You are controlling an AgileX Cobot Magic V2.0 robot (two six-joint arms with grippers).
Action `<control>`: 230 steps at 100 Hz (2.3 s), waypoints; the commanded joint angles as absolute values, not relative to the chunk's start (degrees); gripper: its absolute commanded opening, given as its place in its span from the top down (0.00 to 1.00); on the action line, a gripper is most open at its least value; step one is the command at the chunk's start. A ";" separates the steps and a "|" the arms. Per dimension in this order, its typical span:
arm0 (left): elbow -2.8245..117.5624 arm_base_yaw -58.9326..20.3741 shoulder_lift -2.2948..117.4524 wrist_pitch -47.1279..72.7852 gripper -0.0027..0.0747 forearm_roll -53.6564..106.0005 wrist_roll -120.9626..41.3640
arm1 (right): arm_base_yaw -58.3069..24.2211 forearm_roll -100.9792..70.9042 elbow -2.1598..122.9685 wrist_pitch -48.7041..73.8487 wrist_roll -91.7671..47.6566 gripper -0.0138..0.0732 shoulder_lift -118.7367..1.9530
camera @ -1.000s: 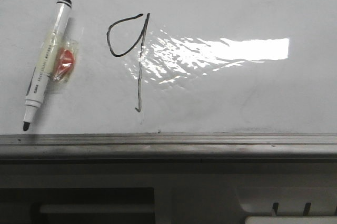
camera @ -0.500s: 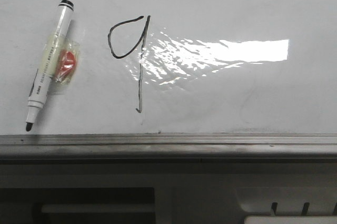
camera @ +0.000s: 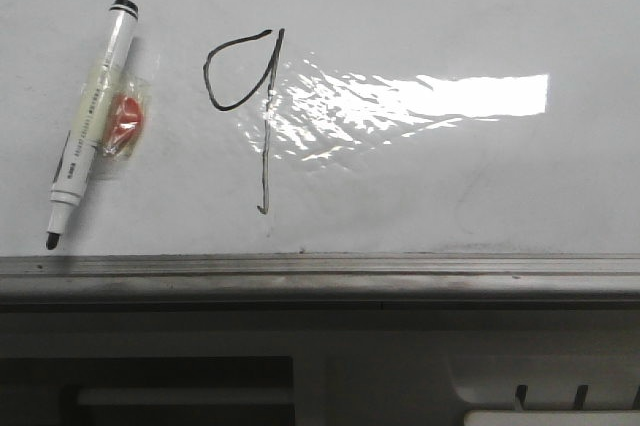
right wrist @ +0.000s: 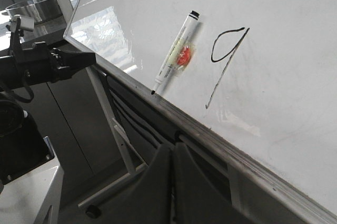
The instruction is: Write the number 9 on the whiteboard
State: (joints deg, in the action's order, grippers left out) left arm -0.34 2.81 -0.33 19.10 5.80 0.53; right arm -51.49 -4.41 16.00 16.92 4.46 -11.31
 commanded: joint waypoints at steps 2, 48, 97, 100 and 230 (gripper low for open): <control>-2.66 3.07 -1.99 17.28 0.99 6.31 1.04 | -51.43 -4.29 17.68 12.55 3.69 0.92 -11.77; -2.66 3.07 -1.89 17.28 0.99 6.31 1.04 | -51.43 -4.29 17.68 12.55 3.69 0.92 -11.77; -2.66 3.07 -1.89 17.28 0.99 6.31 1.04 | -48.41 -4.29 8.22 6.61 3.69 0.92 -0.40; -2.66 3.07 -1.89 17.28 0.99 6.31 1.04 | -47.19 -4.29 6.96 5.66 3.69 0.92 1.05; -2.56 3.07 -1.89 17.20 0.99 6.31 1.04 | 1.19 -3.93 -2.09 18.44 -5.39 0.92 1.44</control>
State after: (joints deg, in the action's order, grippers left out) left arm -0.23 2.81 -0.33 19.69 5.90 0.53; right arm 0.88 -4.52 -0.58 19.28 -4.41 0.62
